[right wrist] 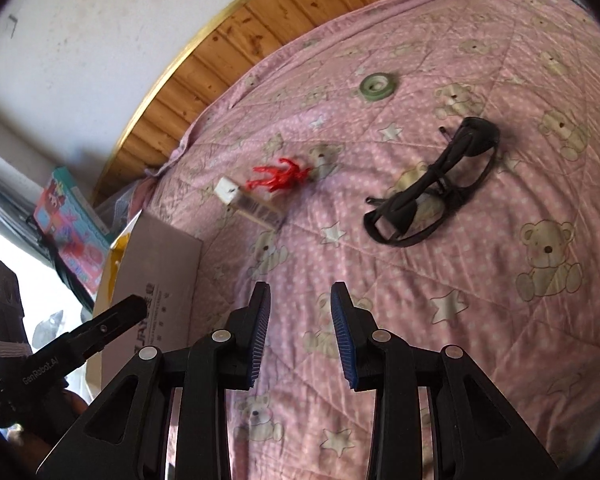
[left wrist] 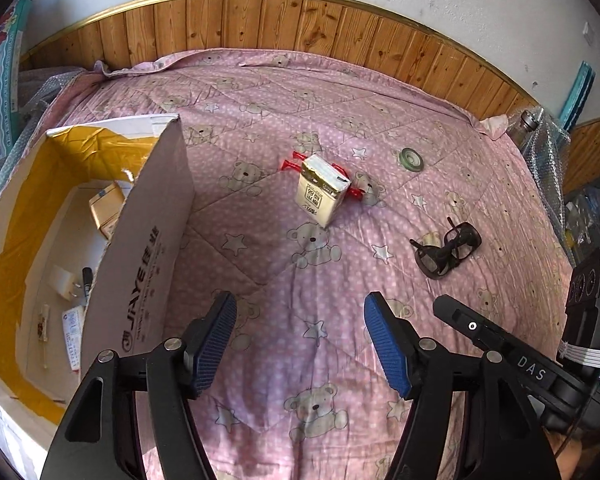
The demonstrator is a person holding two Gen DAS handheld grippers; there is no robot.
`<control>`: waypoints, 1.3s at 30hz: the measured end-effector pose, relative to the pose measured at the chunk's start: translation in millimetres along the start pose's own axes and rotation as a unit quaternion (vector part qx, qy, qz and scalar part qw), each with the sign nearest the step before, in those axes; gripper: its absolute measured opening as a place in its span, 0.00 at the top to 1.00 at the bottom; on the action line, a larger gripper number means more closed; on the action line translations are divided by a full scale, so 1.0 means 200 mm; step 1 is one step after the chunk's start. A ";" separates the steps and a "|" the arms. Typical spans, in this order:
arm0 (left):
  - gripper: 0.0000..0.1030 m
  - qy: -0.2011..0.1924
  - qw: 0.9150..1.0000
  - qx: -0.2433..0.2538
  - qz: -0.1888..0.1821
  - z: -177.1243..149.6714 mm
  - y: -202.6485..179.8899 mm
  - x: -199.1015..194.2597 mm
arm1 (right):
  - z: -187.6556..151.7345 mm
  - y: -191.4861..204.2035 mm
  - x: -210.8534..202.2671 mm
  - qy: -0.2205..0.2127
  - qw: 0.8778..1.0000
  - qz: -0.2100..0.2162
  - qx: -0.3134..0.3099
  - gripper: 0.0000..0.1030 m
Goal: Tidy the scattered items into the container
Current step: 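Grasp the white tissue pack with the left gripper while the right grasps the black glasses, then carry the tissue pack and black glasses over the cardboard box with both grippers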
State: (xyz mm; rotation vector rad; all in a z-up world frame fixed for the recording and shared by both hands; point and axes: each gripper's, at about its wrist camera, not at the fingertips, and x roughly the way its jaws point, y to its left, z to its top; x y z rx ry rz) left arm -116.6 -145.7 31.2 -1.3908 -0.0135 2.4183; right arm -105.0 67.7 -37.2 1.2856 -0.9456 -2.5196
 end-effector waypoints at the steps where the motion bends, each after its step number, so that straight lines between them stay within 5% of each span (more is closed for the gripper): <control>1: 0.34 0.001 1.000 -0.002 -0.004 0.03 -0.01 0.02 | 0.03 -0.05 -0.01 -0.009 1.000 -0.007 0.015 0.66; 13: 0.28 0.006 1.000 -0.002 -0.007 0.33 -0.14 0.38 | 0.32 -0.38 0.14 -0.037 0.990 -0.066 0.119 0.57; 21: 0.29 0.020 0.999 -0.018 0.034 0.43 -0.09 0.67 | 0.43 -0.30 0.38 -0.016 0.983 -0.181 0.016 0.60; 22: 0.37 0.028 0.999 -0.022 0.035 0.44 -0.07 0.71 | 0.44 -0.29 0.40 -0.011 0.983 -0.182 0.002 0.77; 25: 0.75 0.034 0.998 -0.039 0.023 0.45 0.00 0.80 | 0.43 -0.30 0.40 -0.009 0.985 -0.172 -0.014 0.83; 39: 0.78 0.006 0.999 -0.032 -0.012 0.31 0.03 0.59 | 0.28 -0.24 0.19 -0.027 0.995 -0.098 0.003 0.86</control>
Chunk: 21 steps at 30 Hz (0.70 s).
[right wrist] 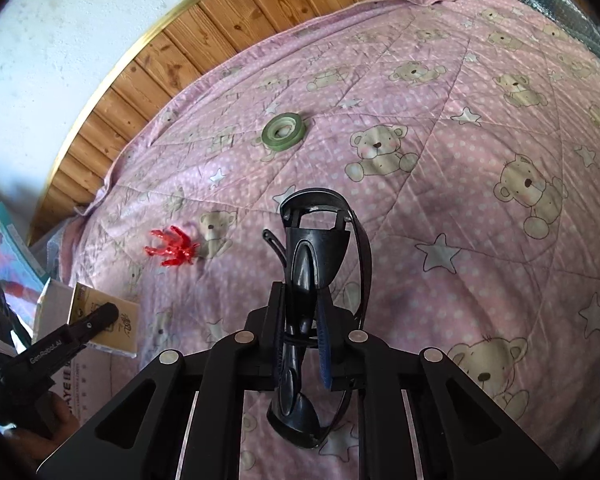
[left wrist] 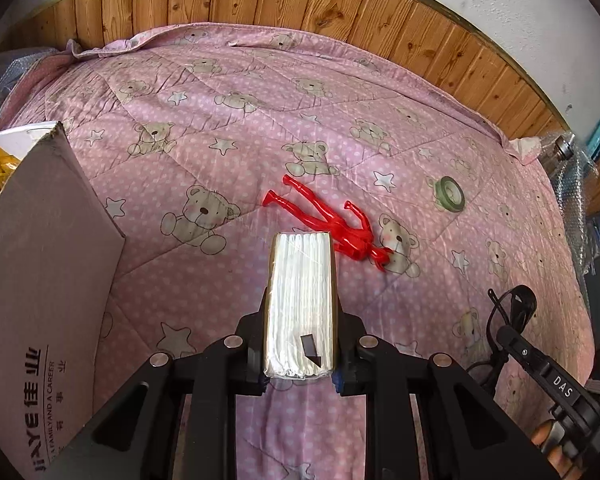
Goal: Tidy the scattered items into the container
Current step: 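Carry the tissue pack and black glasses over the cardboard box with both grippers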
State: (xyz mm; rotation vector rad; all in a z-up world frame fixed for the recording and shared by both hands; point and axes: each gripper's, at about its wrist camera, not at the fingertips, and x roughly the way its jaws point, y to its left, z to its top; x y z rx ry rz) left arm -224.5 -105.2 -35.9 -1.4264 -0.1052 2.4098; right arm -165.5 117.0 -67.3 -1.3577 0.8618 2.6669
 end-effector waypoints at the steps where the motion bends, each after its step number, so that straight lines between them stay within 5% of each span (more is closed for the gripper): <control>1: 0.78 -0.001 1.000 0.002 0.001 -0.02 -0.01 -0.02 | -0.01 0.01 -0.02 -0.001 1.000 0.003 0.001 0.87; 21: 0.78 -0.056 0.997 0.041 0.020 -0.33 -0.05 -0.65 | -0.29 0.24 -0.43 -0.019 0.996 0.059 -0.059 0.92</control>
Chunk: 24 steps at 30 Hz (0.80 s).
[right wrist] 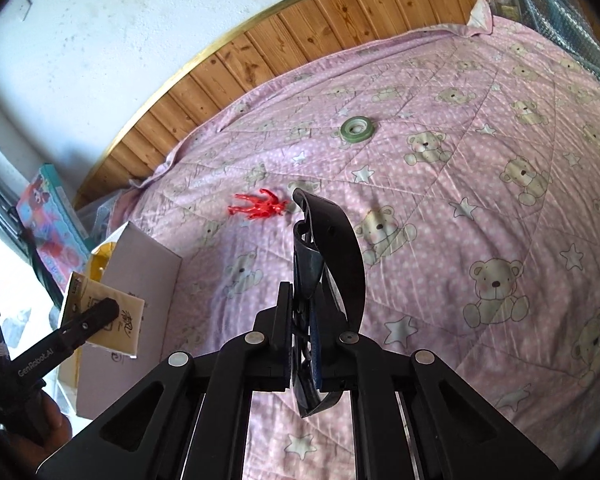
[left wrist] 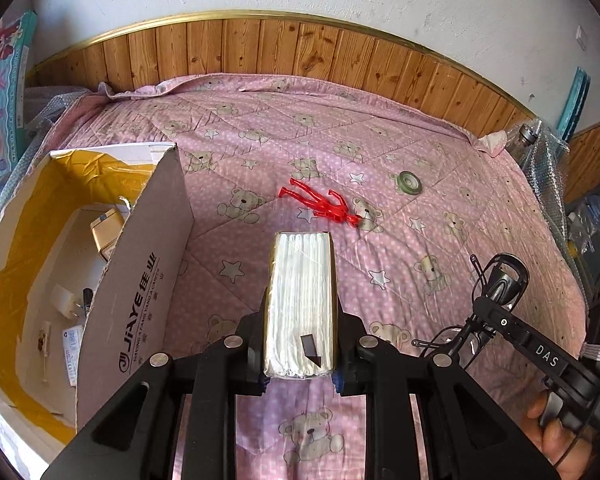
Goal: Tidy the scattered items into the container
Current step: 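Carry the tissue pack and black glasses over the cardboard box with both grippers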
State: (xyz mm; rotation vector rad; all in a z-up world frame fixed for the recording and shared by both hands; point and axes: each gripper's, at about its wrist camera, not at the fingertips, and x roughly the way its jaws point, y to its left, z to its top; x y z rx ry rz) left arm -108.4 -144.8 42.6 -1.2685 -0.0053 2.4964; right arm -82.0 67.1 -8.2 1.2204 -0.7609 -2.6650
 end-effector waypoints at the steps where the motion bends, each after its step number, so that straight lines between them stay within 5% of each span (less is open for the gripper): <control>1: 0.78 -0.002 1.000 0.001 0.000 -0.01 0.00 -0.02 | -0.01 0.01 -0.02 -0.001 1.000 0.001 -0.001 0.92; 24: 0.78 -0.059 0.998 0.011 -0.006 -0.11 0.01 -0.43 | -0.21 0.28 -0.29 -0.011 0.998 0.033 -0.051 0.92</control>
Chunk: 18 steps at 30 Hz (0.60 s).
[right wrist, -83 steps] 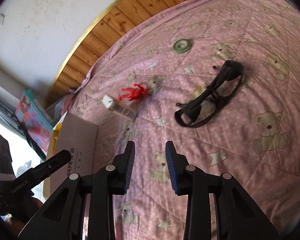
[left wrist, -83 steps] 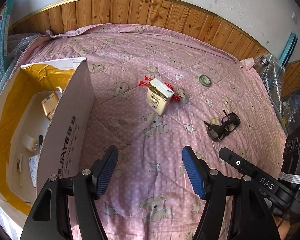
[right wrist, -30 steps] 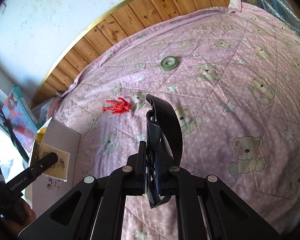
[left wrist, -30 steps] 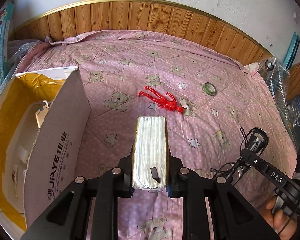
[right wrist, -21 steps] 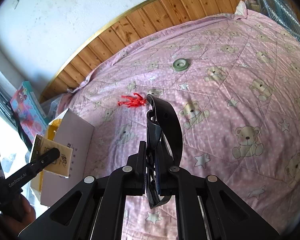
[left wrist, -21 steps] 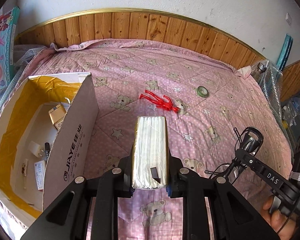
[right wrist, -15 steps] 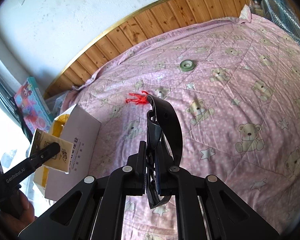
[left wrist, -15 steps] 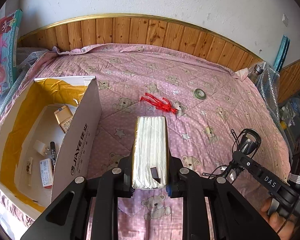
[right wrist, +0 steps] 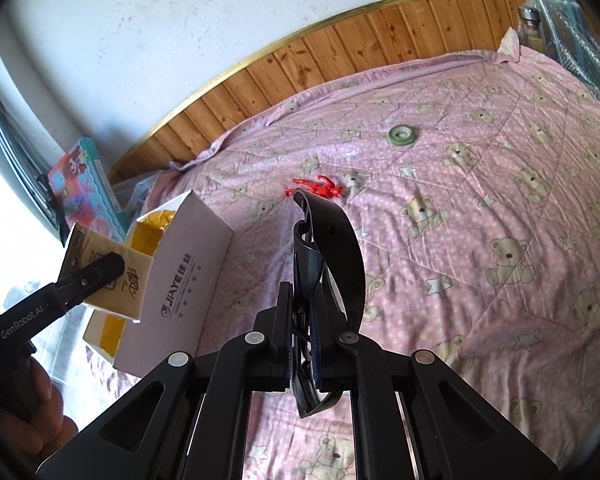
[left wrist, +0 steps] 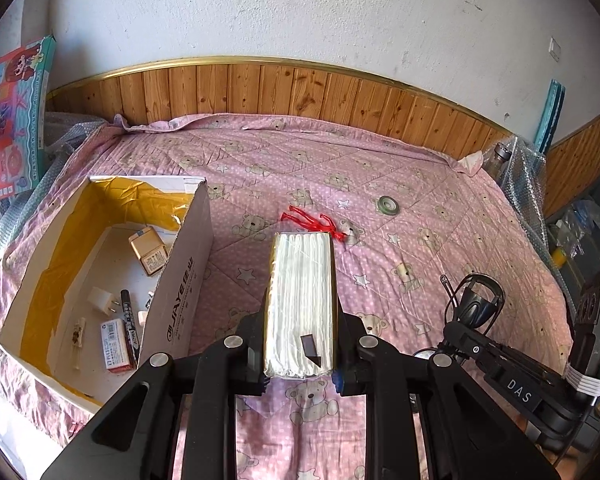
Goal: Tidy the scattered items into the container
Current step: 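Carry the tissue pack and black glasses over the cardboard box with both grippers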
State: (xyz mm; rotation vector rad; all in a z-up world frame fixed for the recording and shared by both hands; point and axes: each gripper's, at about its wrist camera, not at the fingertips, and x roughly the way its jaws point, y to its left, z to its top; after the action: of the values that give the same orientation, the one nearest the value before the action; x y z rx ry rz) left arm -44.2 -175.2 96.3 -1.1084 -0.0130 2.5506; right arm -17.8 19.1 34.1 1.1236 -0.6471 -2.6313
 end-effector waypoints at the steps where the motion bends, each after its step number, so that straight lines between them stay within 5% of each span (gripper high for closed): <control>1: 0.78 -0.002 1.000 0.001 0.000 0.00 0.00 -0.01 | -0.01 0.01 -0.01 0.000 1.000 0.002 -0.003 0.92; 18: 0.78 -0.028 1.000 0.000 0.002 -0.06 0.03 -0.21 | -0.09 0.20 -0.14 -0.010 0.999 0.021 -0.038 0.92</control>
State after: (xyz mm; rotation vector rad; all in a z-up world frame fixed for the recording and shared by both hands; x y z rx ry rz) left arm -11.3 -196.9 116.4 -1.0371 -0.0256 2.5838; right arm 15.2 -12.3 60.2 1.0522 -0.5625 -2.6122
